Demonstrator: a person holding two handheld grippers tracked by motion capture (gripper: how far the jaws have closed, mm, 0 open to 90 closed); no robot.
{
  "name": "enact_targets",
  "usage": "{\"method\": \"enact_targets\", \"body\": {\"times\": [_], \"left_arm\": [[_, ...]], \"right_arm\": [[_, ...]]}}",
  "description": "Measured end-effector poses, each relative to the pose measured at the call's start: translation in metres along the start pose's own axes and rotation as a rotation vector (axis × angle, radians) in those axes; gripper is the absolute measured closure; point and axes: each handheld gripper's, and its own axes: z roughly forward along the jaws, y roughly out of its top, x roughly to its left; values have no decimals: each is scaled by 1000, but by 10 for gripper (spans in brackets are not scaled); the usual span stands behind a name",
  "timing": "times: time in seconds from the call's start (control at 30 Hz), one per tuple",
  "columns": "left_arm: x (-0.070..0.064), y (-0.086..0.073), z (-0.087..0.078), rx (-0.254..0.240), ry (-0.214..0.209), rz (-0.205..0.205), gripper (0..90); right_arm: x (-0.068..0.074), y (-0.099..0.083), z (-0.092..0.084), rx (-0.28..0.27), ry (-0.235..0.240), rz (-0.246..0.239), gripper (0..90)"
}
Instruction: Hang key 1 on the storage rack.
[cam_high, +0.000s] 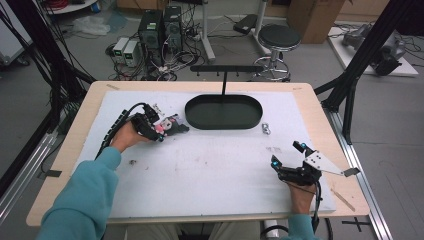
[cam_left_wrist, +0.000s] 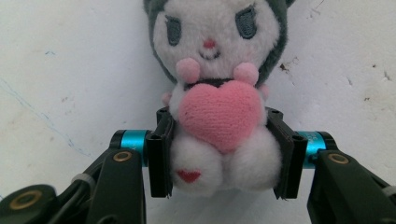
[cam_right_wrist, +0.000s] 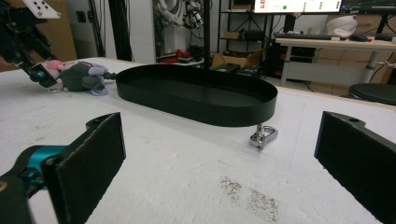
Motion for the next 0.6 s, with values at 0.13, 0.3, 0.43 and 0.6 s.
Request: {"method": "enact_targets", "body": {"times": [0.13, 0.3, 0.43, 0.6], "left_arm": [[0, 0, -1, 0, -4, -2, 524], [-1, 0, -4, -9, -2, 5, 538], [-2, 0, -9, -38, 13, 0, 546], [0, 1, -20, -120, 7, -16, 549]], "right_arm": [[0, 0, 0, 0, 0, -1, 10], [0, 0, 0, 0, 0, 1, 10], [0, 0, 0, 0, 0, -1, 10], [0, 0, 0, 2, -2, 4, 10]]}}
